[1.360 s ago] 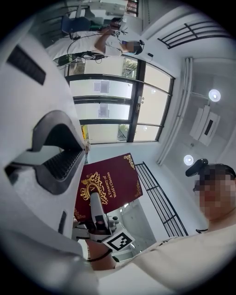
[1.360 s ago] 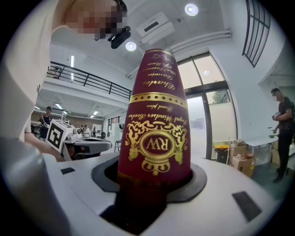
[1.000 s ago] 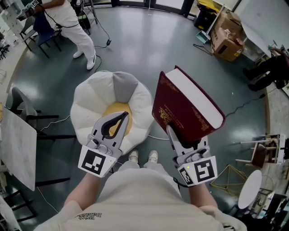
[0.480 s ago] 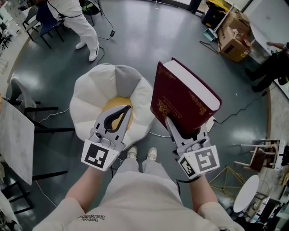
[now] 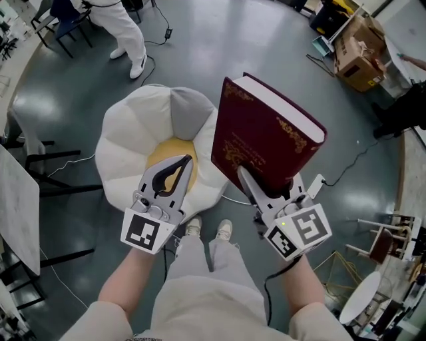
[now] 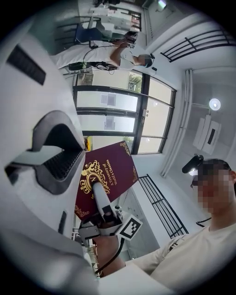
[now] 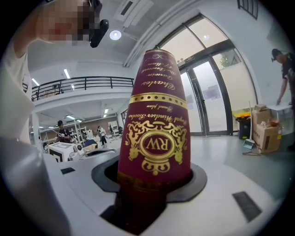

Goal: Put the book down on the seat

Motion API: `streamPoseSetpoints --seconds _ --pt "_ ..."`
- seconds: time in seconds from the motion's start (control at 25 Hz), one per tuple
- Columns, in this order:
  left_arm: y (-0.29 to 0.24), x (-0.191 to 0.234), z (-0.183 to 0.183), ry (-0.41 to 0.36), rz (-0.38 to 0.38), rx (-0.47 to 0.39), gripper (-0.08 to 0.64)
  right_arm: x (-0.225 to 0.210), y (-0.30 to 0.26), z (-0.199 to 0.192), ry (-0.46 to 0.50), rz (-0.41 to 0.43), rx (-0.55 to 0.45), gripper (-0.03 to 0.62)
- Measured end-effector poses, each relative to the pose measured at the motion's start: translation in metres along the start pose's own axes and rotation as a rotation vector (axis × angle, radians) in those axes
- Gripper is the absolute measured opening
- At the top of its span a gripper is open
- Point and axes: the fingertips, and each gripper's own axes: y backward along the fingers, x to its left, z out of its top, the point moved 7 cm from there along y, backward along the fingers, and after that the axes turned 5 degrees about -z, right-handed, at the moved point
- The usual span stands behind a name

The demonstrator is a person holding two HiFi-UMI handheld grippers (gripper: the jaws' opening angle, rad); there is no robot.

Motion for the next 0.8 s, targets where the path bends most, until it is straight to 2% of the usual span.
streamPoseSetpoints --seconds 0.12,0.28,0.52,0.68,0.8 --pt "-0.009 0.027 -0.042 0.016 0.027 0.013 0.003 -0.016 -0.045 -0.030 0.019 0.011 0.029 0.229" --pt "-0.021 0.042 -0.110 0.045 0.038 0.028 0.003 -0.042 -0.091 -0.093 0.016 0.020 0.073 0.229" --pt "-0.041 0.053 -0.216 0.062 0.018 0.064 0.003 -0.079 -0.145 -0.208 -0.047 0.027 0.142 0.229" --pt "-0.045 0.059 -0.290 0.083 0.069 0.053 0.003 -0.100 -0.176 -0.291 -0.096 0.034 0.214 0.229" --pt "-0.048 0.059 -0.350 0.097 0.076 0.069 0.003 -0.111 -0.199 -0.354 -0.163 0.051 0.258 0.229"
